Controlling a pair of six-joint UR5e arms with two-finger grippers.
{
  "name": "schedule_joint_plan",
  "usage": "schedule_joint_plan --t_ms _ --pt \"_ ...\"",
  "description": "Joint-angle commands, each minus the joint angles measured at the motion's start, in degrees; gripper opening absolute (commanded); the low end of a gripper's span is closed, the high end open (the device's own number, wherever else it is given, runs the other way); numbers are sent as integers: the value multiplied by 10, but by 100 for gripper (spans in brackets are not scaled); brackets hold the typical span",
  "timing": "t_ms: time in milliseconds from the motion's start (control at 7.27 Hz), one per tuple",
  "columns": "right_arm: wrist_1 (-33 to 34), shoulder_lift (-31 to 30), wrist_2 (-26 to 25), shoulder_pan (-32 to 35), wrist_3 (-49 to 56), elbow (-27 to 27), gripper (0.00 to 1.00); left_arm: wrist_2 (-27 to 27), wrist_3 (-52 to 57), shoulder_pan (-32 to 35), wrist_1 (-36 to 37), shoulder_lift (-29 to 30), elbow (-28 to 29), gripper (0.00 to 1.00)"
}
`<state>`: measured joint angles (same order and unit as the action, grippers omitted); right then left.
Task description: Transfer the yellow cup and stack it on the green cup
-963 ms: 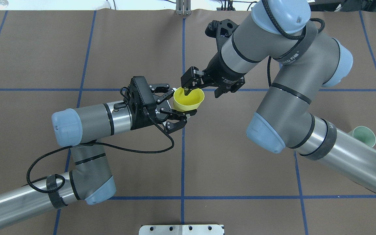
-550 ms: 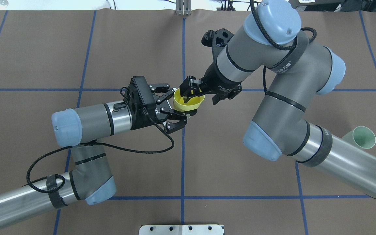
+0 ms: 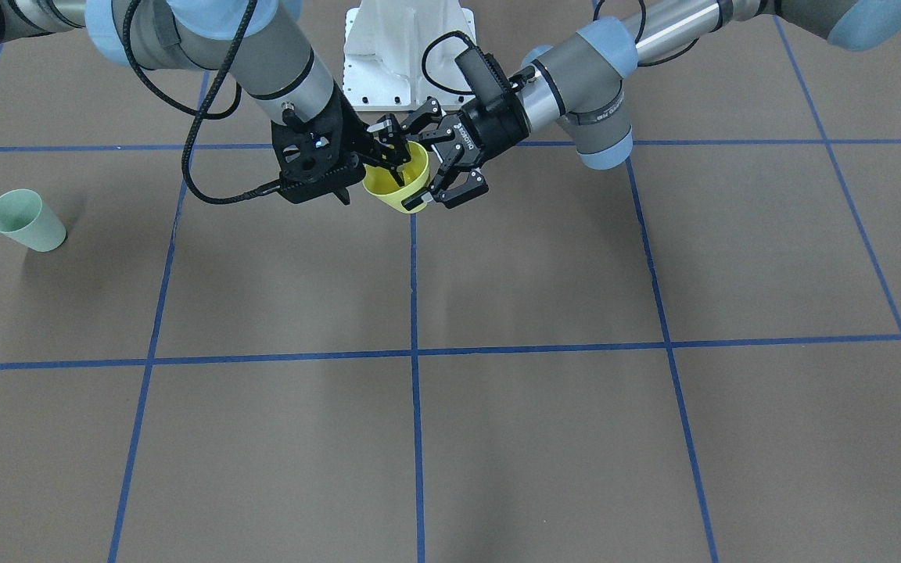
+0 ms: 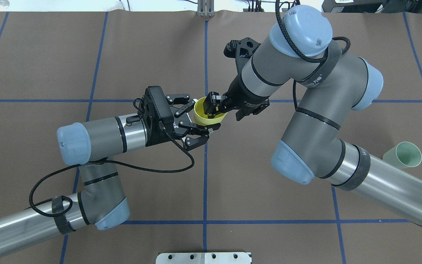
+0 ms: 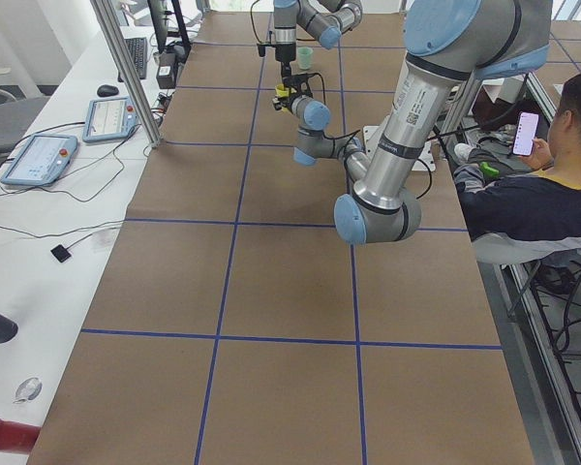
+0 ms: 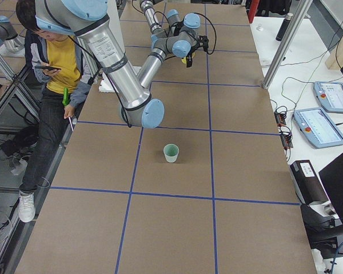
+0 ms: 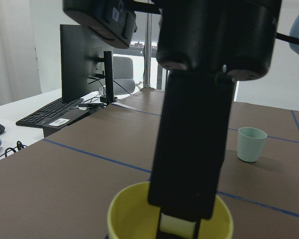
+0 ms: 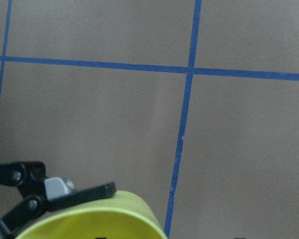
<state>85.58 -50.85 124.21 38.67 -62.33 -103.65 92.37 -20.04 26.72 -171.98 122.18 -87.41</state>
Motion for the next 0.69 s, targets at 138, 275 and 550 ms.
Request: schedule_joint_plan --t_ms 138,275,550 --pt "0 6 0 1 11 -1 0 1 0 0 0 -2 0 42" --pt "-1 7 -4 1 11 -3 0 1 0 0 0 -2 0 71" --pt "-1 7 -15 2 10 -5 0 1 0 -1 0 -4 0 100"
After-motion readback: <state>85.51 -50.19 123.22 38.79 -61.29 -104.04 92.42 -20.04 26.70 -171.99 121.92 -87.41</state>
